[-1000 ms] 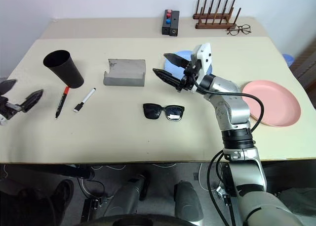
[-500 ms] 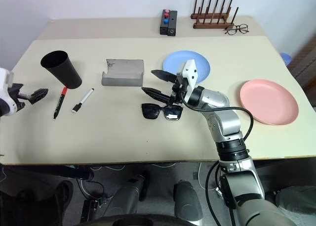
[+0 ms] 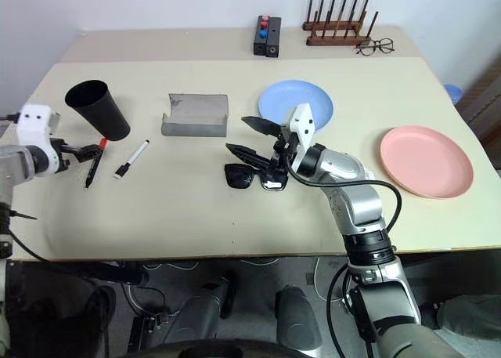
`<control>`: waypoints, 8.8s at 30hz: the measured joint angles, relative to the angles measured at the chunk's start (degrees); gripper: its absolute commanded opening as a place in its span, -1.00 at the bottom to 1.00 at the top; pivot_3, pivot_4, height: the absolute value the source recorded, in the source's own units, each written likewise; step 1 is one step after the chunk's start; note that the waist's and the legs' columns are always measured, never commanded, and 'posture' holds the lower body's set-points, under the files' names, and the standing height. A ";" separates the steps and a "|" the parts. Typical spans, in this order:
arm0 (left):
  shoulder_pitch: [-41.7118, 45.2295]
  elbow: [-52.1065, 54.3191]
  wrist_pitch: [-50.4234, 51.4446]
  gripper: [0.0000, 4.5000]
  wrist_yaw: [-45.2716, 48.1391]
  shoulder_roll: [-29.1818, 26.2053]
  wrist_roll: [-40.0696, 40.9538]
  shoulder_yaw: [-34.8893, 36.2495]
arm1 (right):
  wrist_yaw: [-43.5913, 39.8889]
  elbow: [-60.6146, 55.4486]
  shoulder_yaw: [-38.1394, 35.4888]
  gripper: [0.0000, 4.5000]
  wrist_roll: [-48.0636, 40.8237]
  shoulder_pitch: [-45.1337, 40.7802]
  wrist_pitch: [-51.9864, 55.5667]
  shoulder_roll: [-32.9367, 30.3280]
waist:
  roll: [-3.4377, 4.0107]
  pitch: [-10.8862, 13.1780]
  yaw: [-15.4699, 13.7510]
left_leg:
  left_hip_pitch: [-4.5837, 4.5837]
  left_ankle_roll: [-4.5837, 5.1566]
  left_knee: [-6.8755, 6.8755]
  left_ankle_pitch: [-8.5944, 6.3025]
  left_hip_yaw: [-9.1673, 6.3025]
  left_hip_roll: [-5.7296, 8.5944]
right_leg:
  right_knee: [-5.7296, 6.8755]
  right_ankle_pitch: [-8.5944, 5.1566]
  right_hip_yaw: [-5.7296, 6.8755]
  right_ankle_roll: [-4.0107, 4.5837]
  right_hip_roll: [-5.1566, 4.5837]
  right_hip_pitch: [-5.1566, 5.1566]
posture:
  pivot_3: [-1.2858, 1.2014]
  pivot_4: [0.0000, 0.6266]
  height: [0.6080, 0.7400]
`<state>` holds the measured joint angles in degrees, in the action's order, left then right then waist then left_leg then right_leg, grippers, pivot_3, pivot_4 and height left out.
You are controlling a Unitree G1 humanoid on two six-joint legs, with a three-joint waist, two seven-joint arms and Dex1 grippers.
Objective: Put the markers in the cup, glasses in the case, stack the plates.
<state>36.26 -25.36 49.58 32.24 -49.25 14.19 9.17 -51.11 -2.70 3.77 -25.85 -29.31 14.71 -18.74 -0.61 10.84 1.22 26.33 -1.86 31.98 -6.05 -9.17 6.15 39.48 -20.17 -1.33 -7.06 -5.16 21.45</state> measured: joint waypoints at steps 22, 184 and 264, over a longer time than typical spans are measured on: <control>-10.01 11.17 9.46 -0.98 0.44 -3.16 0.25 0.84 | -0.02 0.13 0.22 0.55 0.37 -0.18 -0.09 -0.36 | 0.00 -0.01 1.45 | -0.01 -0.01 -0.04 0.01 0.04 -0.01 | 0.03 0.01 -0.08 0.01 -0.11 -0.01 | 0.03 -0.52 0.98; -3.48 11.21 5.75 0.75 -1.41 4.92 5.29 -4.50 | -0.89 4.18 -1.64 0.55 0.29 -0.48 -1.39 0.41 | -0.05 -0.02 1.04 | -0.04 -0.16 0.13 0.15 0.01 0.00 | 0.47 0.05 -0.12 -0.01 0.05 -0.02 | 0.03 -0.52 0.98; -4.92 20.96 10.07 -0.98 22.00 -7.71 4.08 -7.87 | -8.32 -2.24 -0.01 0.55 -3.77 4.98 4.88 -7.08 | -0.04 0.02 0.96 | 0.07 -0.18 0.03 0.12 -0.10 -0.05 | 0.30 0.01 -0.03 0.07 -0.11 0.24 | 0.03 -0.52 0.98</control>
<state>31.34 -4.40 59.66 54.23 -56.96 18.27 1.31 -59.43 -4.95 3.75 -29.62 -24.33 19.59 -25.82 -0.65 10.86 2.18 26.39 -2.04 32.00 -5.93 -9.26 6.10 39.78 -20.16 -1.36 -6.99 -5.27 21.69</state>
